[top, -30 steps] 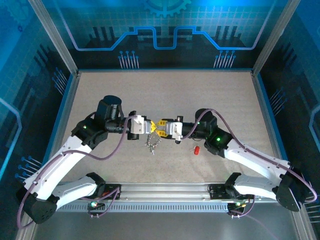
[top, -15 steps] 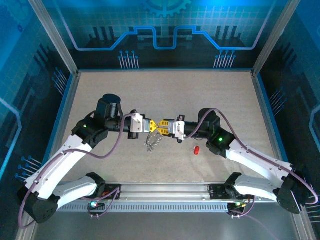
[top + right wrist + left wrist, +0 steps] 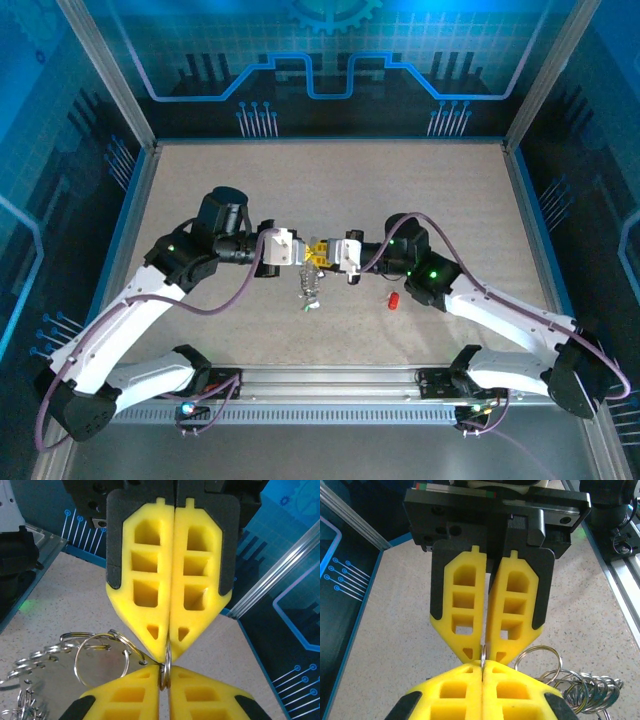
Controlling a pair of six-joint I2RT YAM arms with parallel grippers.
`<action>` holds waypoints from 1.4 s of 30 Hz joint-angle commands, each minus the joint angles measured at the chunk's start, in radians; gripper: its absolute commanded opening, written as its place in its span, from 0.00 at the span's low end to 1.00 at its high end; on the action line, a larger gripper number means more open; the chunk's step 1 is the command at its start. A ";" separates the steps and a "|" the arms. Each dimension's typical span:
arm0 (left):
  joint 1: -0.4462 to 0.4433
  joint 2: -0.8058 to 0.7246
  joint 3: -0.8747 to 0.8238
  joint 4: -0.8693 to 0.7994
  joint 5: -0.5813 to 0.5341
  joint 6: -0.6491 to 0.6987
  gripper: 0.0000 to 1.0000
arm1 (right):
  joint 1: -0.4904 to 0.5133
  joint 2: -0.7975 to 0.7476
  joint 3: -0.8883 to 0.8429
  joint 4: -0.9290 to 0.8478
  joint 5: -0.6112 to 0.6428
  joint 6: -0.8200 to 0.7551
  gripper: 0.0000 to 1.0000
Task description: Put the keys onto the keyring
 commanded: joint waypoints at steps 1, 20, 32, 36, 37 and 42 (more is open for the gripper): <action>-0.014 0.006 0.044 -0.007 0.006 0.010 0.00 | 0.014 0.012 0.035 -0.001 0.020 0.021 0.06; -0.005 -0.145 -0.089 0.119 -0.043 -0.063 0.41 | -0.085 -0.060 -0.150 0.501 -0.148 0.323 0.00; -0.005 -0.131 -0.098 0.253 0.016 -0.178 0.30 | -0.083 -0.048 -0.153 0.545 -0.204 0.342 0.00; -0.004 -0.123 -0.098 0.251 0.037 -0.175 0.27 | -0.078 -0.046 -0.144 0.522 -0.202 0.326 0.00; -0.005 -0.122 -0.099 0.253 0.037 -0.173 0.27 | -0.079 -0.046 -0.142 0.517 -0.201 0.320 0.00; -0.004 -0.125 -0.095 0.246 0.025 -0.160 0.24 | -0.075 -0.046 -0.128 0.472 -0.209 0.283 0.00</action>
